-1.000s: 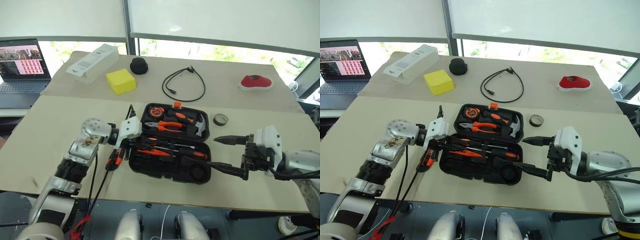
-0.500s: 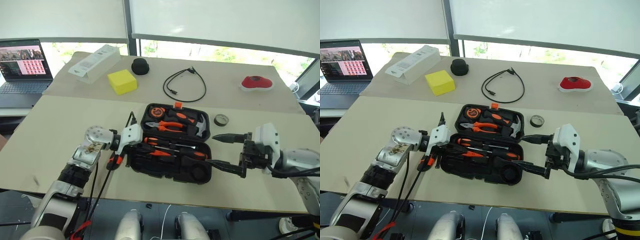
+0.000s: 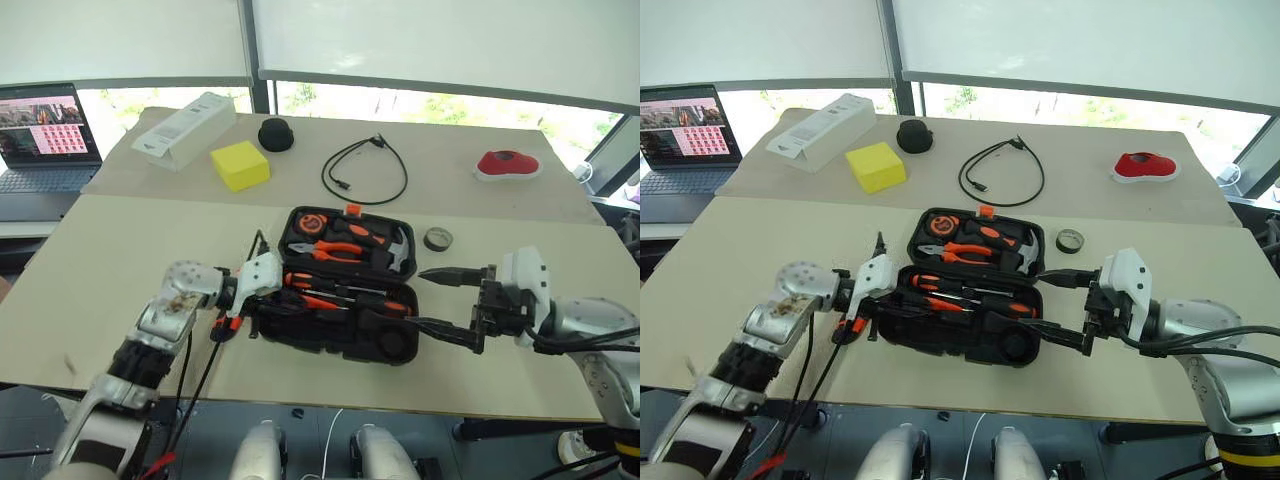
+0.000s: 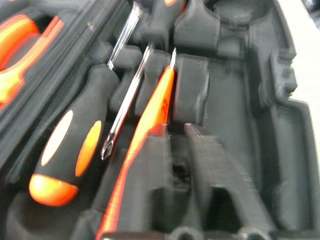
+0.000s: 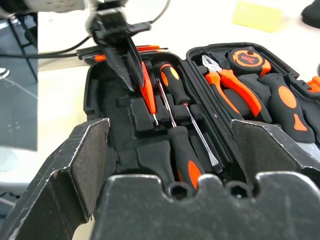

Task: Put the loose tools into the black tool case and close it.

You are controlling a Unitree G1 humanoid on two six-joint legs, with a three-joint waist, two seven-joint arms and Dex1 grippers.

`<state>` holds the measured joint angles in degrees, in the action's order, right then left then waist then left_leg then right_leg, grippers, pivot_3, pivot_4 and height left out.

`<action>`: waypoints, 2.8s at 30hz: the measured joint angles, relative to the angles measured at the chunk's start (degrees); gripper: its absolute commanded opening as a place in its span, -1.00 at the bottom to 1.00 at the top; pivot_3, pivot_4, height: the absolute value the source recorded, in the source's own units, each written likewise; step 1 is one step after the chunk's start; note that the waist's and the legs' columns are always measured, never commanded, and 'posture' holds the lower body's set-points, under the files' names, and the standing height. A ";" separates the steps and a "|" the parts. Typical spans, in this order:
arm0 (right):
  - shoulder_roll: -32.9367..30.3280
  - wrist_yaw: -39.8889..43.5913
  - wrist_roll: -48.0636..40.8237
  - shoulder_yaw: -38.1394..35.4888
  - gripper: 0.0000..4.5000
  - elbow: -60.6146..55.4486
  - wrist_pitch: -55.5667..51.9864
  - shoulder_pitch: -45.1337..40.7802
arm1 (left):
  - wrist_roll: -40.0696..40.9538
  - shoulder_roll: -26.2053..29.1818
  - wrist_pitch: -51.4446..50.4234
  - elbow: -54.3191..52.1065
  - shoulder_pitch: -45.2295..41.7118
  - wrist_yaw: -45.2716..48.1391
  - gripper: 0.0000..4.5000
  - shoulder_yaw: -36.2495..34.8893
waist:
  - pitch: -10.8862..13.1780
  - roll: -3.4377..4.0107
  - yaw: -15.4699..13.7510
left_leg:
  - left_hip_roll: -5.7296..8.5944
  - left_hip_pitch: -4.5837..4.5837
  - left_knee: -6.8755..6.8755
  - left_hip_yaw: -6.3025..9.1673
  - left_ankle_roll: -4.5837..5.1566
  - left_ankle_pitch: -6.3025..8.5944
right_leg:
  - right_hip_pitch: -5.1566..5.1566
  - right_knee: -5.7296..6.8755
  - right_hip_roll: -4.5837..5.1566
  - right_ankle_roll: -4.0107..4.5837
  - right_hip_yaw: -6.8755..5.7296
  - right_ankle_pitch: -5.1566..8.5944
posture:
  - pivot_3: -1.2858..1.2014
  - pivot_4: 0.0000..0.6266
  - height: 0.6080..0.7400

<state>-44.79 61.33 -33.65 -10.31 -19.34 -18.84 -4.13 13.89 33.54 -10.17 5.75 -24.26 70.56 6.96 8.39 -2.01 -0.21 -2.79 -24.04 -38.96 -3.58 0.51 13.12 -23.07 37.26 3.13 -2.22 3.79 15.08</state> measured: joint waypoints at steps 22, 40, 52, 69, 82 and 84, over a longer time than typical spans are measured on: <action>2.60 8.71 1.01 -1.62 1.00 13.08 12.13 -1.61 | 8.95 6.05 -0.98 -17.06 15.62 -6.01 -0.12 -15.91 | 0.05 0.05 -0.42 | 0.05 0.69 0.15 -0.35 0.01 -0.05 | 0.69 -0.18 0.16 0.01 -0.07 0.02 | 0.03 -0.52 1.00; 2.69 5.79 0.80 -2.52 1.00 6.62 11.93 2.05 | -5.94 -3.05 15.10 12.47 -7.33 2.00 -0.96 6.27 | 0.05 0.05 -0.11 | 0.08 0.59 0.16 -0.31 0.03 -0.03 | 0.65 -0.19 0.10 -0.03 -0.01 0.02 | 0.03 -0.52 1.00; 3.07 4.28 0.69 -2.52 1.00 5.10 11.85 3.39 | -7.24 -2.92 10.53 11.33 -7.96 3.03 -0.96 8.39 | 0.04 0.06 0.26 | 0.03 0.68 0.19 -0.30 0.03 -0.03 | 0.68 -0.18 0.05 -0.02 -0.01 0.03 | 0.03 -0.52 1.00; 3.42 5.29 0.70 -2.37 1.00 9.08 11.79 0.83 | 6.59 3.17 5.45 -4.39 10.30 -1.94 -0.30 -10.53 | 0.08 0.08 1.21 | -0.10 0.65 0.34 0.01 0.05 -0.01 | 0.51 -0.15 0.14 0.01 0.09 0.02 | 0.03 -0.52 1.00; 3.07 10.21 1.02 -3.80 1.00 11.37 17.48 3.38 | 10.23 4.59 6.04 -9.82 51.60 -14.09 0.98 -47.00 | 0.18 -0.06 0.36 | -0.14 0.83 0.59 -0.12 0.02 0.00 | 0.54 -0.40 0.43 0.28 0.02 0.22 | 0.03 -0.52 1.00; 3.20 10.89 1.02 -3.34 1.00 11.38 17.58 3.30 | 10.50 4.27 4.02 -11.80 53.55 -15.30 0.98 -47.15 | 0.18 -0.06 0.18 | -0.15 0.80 0.59 -0.13 0.01 0.00 | 0.53 -0.41 0.44 0.32 0.02 0.24 | 0.03 -0.52 1.00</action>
<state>-41.59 72.22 -32.64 -13.66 -7.96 -1.26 -0.83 24.39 37.81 -6.14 -6.05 29.29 55.26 -40.19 8.57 -2.07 -0.03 -2.93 -23.24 -38.37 -3.70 0.52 13.12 -22.55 36.85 3.57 -1.90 3.81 15.32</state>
